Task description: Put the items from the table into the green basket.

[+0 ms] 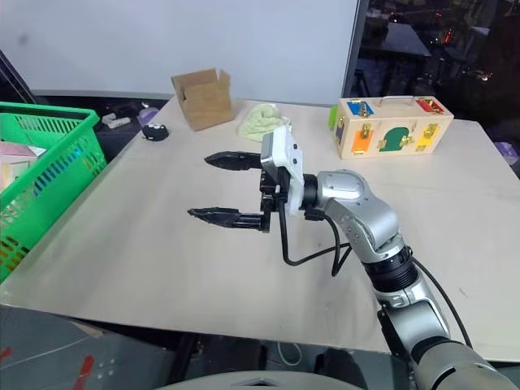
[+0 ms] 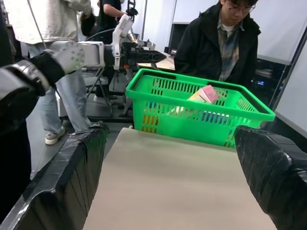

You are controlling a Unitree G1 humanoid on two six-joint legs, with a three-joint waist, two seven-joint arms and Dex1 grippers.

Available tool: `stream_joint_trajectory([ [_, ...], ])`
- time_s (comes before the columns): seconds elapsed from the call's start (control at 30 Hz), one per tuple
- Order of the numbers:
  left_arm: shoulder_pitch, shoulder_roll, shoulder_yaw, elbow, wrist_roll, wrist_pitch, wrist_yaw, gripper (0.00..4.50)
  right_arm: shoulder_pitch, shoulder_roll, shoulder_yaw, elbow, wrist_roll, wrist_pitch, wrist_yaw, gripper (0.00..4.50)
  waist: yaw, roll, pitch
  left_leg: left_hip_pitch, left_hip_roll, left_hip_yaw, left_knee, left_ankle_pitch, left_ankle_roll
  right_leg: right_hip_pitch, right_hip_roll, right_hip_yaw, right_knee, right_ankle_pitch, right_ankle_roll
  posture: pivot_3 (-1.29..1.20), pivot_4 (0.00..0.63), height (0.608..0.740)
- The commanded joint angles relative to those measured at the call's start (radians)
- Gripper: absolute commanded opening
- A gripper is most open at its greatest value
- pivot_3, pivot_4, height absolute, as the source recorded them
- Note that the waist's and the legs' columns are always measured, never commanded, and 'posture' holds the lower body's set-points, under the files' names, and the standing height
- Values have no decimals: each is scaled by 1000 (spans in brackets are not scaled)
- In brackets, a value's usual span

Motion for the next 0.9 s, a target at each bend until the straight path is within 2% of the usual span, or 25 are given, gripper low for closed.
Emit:
stream_joint_trajectory([
  [0.03,34,-102,-70,-327,-106,86,69,4451,-17,-13,-27,-14,5,-14,5,4500,4,1,0,0,0,0,0,0,0,0,-2,0,1,0,0,281,0,740],
  [0.17,75,-212,-180,-501,-102,85,132,4451,7,-52,-44,-27,-6,-6,-5,4500,7,1,0,1,-3,1,0,0,0,1,-2,1,1,0,0,272,0,740],
  [0.27,147,-257,-305,-635,-82,97,138,4451,54,-117,-75,-58,-12,11,-21,4500,6,0,-1,1,-3,1,0,0,0,2,-1,2,1,0,1,249,0,740],
  [0.43,193,-308,-469,-774,-58,102,203,4451,199,-267,-142,-143,-42,58,-79,4500,8,-1,-2,0,-5,1,0,0,0,2,-1,3,-1,0,0,215,0,740],
  [0.57,208,-338,-584,-838,-53,111,235,4451,361,-385,-230,-225,-80,137,-179,4500,4,5,-1,0,-5,2,1,0,0,2,0,5,-1,-1,-2,158,0,740],
  [0.7,235,-340,-627,-861,-75,131,232,4451,547,-458,-347,-365,-36,214,-235,4500,-8,6,-1,1,-5,2,1,0,1,2,3,10,-1,-1,-2,99,0,740],
  [0.9,272,-306,-657,-856,-96,157,193,4451,678,-492,-420,-458,-14,257,-277,4500,-68,9,-1,4,-5,3,3,0,1,3,5,13,0,-2,-2,41,1,740],
])
